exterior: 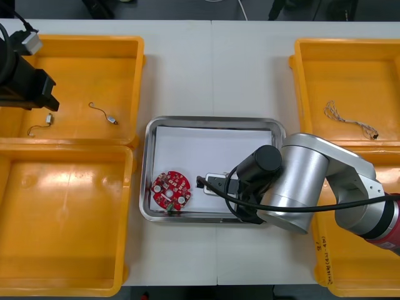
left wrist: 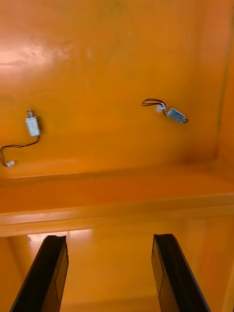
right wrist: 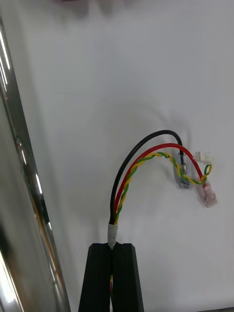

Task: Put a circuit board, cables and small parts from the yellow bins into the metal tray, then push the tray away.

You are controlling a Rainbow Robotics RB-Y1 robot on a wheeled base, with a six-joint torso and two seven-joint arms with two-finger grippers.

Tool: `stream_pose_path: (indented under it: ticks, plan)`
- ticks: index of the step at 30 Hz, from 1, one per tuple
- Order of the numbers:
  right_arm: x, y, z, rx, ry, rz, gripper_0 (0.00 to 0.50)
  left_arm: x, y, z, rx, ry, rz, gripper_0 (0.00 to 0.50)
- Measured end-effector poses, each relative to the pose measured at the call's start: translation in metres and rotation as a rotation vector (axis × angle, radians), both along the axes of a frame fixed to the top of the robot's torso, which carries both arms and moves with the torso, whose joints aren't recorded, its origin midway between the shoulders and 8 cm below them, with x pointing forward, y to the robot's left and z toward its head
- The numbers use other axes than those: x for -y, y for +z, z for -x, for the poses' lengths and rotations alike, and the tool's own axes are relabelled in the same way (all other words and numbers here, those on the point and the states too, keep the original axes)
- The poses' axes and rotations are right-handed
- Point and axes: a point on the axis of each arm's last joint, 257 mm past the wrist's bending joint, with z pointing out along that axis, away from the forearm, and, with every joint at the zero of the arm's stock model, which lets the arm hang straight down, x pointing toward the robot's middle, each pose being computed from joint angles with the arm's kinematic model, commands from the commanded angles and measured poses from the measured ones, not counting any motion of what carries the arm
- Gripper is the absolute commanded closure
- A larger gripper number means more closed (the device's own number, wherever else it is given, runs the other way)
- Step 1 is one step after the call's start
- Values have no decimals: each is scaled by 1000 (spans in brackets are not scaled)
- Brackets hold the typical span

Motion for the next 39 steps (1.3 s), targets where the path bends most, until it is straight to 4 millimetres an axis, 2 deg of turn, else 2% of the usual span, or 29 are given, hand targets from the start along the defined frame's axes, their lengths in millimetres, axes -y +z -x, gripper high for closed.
stream_pose_path:
  ticks: [6,7,8,9,10,12,13,14,15,16,30,39]
  plan:
    - [-5,2,-2,12,2,-5,500,-18,-5,-3,-11,51,-26,0]
    - [-5,2,-2,13,2,-5,456,-20,-7,-3,-17,58,-24,0]
    - [-5,2,-2,16,2,-5,447,-22,-9,-3,-25,66,-22,0]
    - [-5,3,-3,19,1,-5,385,-24,-12,-2,-34,74,-18,0]
    - [-5,3,-4,23,1,-4,280,-26,-14,-2,-43,82,-14,0]
    - [-6,4,-6,31,1,-5,187,-30,-19,-1,-62,99,-7,0]
    - [-7,5,-7,36,2,-7,120,-32,-22,-1,-70,107,-3,0]
    - [-8,6,-8,42,3,-10,86,-34,-24,0,-79,114,0,0]
    - [-10,6,-8,46,4,-13,24,-36,-26,0,-87,122,3,0]
    - [-11,7,-9,48,5,-16,0,-38,-28,1,-94,130,5,0]
    - [-14,7,-9,52,10,-26,0,-61,-39,-40,11,201,54,0]
    - [-3,13,-3,8,-20,-3,0,-70,-45,-61,72,60,-13,0]
